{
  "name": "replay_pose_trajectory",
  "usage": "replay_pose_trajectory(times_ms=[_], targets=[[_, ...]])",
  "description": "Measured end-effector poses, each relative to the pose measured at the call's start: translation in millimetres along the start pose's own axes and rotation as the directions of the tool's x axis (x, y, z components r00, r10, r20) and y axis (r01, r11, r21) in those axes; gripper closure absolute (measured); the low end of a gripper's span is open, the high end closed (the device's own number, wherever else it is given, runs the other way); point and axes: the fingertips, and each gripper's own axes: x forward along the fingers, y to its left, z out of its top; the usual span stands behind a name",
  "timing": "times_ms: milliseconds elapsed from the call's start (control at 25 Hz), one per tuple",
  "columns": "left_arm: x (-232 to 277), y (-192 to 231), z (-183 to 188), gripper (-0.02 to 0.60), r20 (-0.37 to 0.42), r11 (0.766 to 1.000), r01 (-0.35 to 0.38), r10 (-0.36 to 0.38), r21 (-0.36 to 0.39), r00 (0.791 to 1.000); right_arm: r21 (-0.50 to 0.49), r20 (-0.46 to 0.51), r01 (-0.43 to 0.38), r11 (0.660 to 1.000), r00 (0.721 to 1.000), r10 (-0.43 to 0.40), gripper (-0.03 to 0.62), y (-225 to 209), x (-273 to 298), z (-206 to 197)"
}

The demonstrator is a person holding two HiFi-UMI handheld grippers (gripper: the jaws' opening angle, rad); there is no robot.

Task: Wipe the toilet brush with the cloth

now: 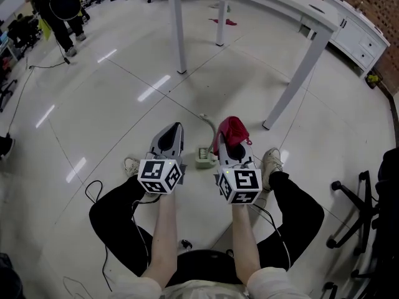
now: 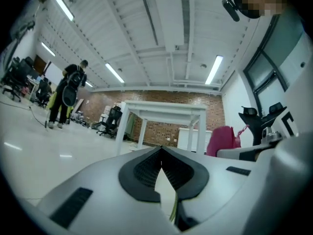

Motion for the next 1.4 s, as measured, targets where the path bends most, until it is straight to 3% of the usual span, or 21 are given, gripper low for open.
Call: replay_pose_trajectory(times_ms=[120,400,800,1080,1400], targets=[[-7.4,-0.5,-8.4,0.577,-0.014,0.999,-0.044,0.044,-0.010,0.999,0.019,-0.048,0.063,0.998,0.997,-0.062,0.563,-16.5,-7.6,-19.5],[-21.5,-24.7,-19.7,0.577,-0.030,0.999,-0.022,0.021,-0.030,0.999,0.044,-0.065,0.062,0.997,0.996,-0.059,0.562,-19.6,-26.9,-31.4],[-89.9,-74.3,-9.9,0.577,-0.022,1.000,-0.001,0.000,-0.006,1.000,0.030,-0.040,0.050,0.998,0.998,-0.049,0.562,2.7,-98.0,-22.2],[-151.8,-117.1,-0.5,0.577,-0.007,0.999,0.035,-0.035,0.042,0.999,0.008,-0.050,0.043,0.999,0.998,-0.042,0.562,35.3,-167.9,-28.4],[-272.0,-145.2,-6.6,0.577,-0.009,1.000,-0.004,0.004,-0.017,1.000,0.066,-0.087,0.030,0.997,0.996,-0.024,0.562,92.5,-269.9,-37.4]])
